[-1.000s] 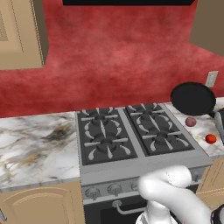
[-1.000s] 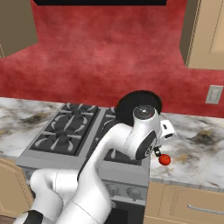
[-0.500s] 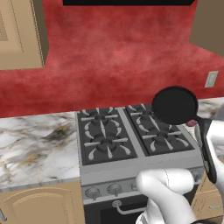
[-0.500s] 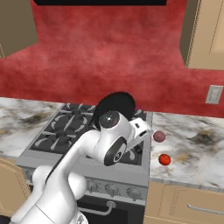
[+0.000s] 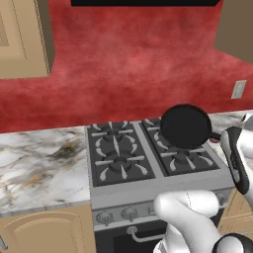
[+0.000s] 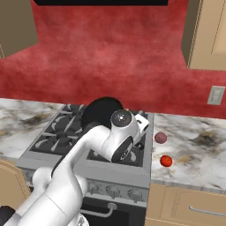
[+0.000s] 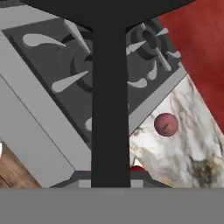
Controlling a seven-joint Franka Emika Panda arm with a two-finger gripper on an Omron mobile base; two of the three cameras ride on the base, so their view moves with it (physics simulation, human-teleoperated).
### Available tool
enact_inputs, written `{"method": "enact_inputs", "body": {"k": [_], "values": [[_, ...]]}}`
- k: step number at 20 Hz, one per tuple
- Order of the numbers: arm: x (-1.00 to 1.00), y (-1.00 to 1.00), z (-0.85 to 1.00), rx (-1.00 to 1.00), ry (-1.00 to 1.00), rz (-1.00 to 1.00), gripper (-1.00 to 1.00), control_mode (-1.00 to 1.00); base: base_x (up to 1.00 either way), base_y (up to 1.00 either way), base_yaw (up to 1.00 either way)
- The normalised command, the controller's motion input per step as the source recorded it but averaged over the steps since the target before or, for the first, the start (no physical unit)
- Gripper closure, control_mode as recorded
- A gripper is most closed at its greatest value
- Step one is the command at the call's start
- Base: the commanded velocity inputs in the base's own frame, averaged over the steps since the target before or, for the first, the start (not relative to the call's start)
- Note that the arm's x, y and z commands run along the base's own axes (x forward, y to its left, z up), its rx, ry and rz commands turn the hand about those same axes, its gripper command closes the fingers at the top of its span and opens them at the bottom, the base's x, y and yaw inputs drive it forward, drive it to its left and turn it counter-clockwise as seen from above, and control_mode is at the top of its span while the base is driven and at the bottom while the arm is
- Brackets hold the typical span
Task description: Place the pan on the front left burner on the stove. Then place the tomato and the onion in the pan and turn on the front left burner.
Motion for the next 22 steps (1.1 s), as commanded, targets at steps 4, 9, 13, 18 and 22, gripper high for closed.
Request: {"method": "enact_inputs", "body": {"k": [4, 9, 13, 18, 22], "values": [[0.54, 0.04, 0.45, 0.00, 0.30, 0.25, 1.00, -1.00, 0.00, 0.00, 0.00], [0.53, 0.08, 0.37, 0.00, 0.31, 0.27, 1.00, -1.00, 0.00, 0.00, 0.00], [0.40, 0.09, 0.09, 0.00, 0.31, 0.30, 1.00, -1.00, 0.00, 0.00, 0.00], [0.07, 0.23, 0.00, 0.00, 0.12, 0.29, 1.00, -1.00, 0.00, 0.00, 0.00], [0.00, 0.47, 0.00, 0.00, 0.00, 0.27, 1.00, -1.00, 0.00, 0.00, 0.00]]}}
